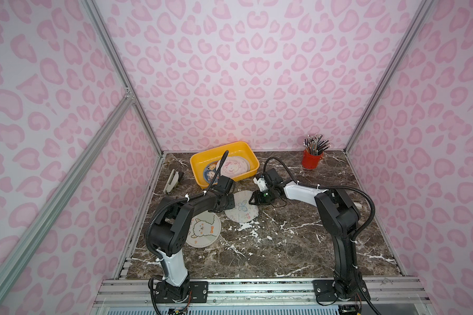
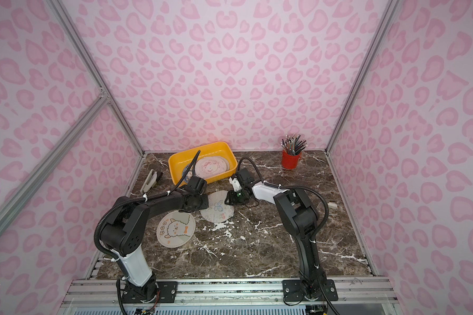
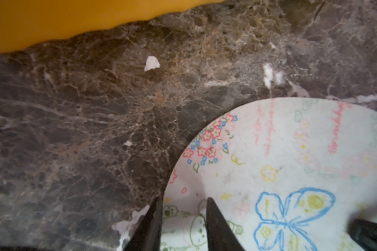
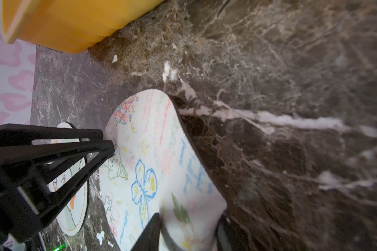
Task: Put the coasters into the storage box
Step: Pick up the coaster from the center of the board.
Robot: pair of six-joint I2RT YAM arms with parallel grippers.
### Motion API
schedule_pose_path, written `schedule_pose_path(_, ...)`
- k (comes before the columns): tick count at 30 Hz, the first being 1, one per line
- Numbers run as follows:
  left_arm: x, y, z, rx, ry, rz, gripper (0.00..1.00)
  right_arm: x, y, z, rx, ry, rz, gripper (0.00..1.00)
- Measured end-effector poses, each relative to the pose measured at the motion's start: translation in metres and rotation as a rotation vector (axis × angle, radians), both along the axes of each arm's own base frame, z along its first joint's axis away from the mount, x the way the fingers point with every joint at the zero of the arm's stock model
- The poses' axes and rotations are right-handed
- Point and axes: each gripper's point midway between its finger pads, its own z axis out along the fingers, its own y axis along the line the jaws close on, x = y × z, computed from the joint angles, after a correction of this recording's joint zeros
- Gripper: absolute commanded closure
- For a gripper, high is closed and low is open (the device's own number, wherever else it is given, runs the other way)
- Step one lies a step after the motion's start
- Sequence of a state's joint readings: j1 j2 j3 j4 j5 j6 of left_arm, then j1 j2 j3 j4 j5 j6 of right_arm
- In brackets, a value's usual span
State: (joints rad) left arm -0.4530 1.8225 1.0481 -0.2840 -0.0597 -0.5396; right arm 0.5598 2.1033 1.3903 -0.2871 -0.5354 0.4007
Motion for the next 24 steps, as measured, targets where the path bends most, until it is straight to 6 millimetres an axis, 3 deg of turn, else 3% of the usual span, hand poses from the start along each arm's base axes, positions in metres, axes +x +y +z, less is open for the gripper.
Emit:
schedule_pose_path(12,-0.004,-0.003,0.002,-0.025,0.005,-0.002,0.61,-0.010,-0.017,-0.003,-0.032,0.040,-0.043,0.94)
schedule_pose_path(19,-0.024,-0.002,0.007,-0.041,0.060,-0.013,0.54,-0.009,-0.019,0.018,-0.013,0.016,-0.047,0.98)
schedule_pose_path(24,-0.030,0.001,0.025,-0.053,0.040,-0.013,0.47,-0.008,-0.017,0.043,0.018,-0.012,-0.049,0.99)
